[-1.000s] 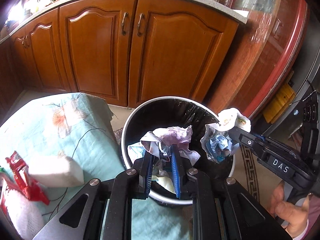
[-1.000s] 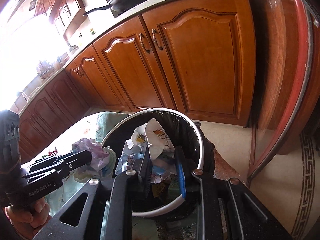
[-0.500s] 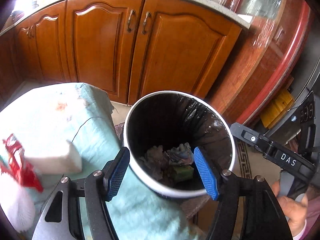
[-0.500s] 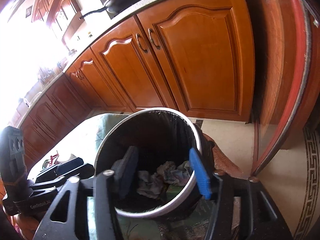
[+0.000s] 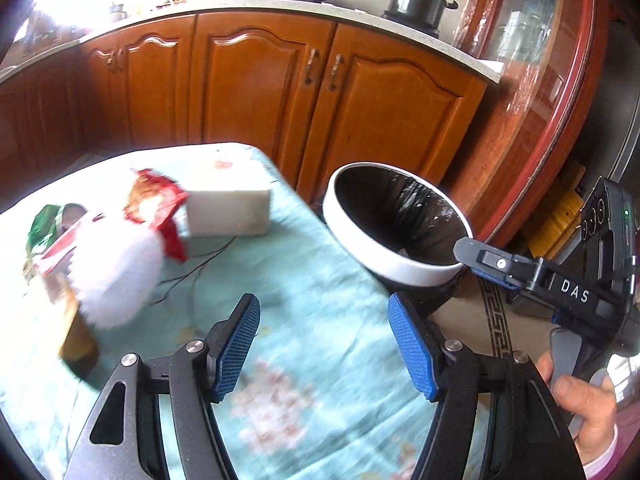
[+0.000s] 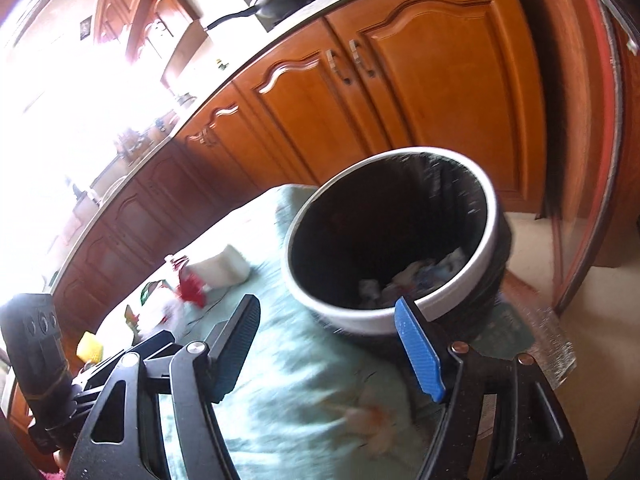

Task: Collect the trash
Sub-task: 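Return both grippers to the table toward the foam block and pouch, then grasp the white foam block with the right gripper while the left grasps the green drink pouch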

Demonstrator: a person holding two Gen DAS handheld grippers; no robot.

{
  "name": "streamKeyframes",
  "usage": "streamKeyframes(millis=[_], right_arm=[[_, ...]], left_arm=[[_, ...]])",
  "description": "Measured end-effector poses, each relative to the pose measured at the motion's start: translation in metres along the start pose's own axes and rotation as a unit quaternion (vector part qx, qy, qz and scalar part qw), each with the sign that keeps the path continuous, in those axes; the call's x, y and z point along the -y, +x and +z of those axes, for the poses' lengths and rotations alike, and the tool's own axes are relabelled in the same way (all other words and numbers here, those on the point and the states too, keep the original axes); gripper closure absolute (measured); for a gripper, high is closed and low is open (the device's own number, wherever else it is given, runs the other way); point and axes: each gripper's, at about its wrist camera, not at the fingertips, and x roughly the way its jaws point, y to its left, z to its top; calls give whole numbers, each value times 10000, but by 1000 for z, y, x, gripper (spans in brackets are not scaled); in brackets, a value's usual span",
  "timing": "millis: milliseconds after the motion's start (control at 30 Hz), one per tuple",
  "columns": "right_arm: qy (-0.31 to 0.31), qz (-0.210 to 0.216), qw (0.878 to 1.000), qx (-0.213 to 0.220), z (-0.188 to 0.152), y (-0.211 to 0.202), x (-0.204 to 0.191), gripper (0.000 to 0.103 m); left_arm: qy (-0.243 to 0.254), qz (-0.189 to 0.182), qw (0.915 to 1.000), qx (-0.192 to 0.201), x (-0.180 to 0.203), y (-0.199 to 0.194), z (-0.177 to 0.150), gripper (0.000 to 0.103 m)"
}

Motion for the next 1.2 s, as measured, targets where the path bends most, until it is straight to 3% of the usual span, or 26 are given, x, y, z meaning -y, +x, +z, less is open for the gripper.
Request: streamKeyframes(millis=[367, 733, 1067, 1200], right_arm=[[-279, 314, 9984, -376, -26, 23, -45, 27], [-1135, 432, 9905, -643, -29, 51, -92, 27], [-2603, 323, 9608, -892, 2, 102, -131, 26], [-2998, 307, 9473, -1084, 19, 133, -145, 23]], left_arm=[[-820, 438, 9956, 145, -63, -70, -38, 37], [-1507, 554, 9865, 328, -109, -105, -37, 36], [-2192, 979, 9703, 299, -150, -94, 8, 25], [-2512, 1142, 9612, -15, -168, -72, 22, 24]])
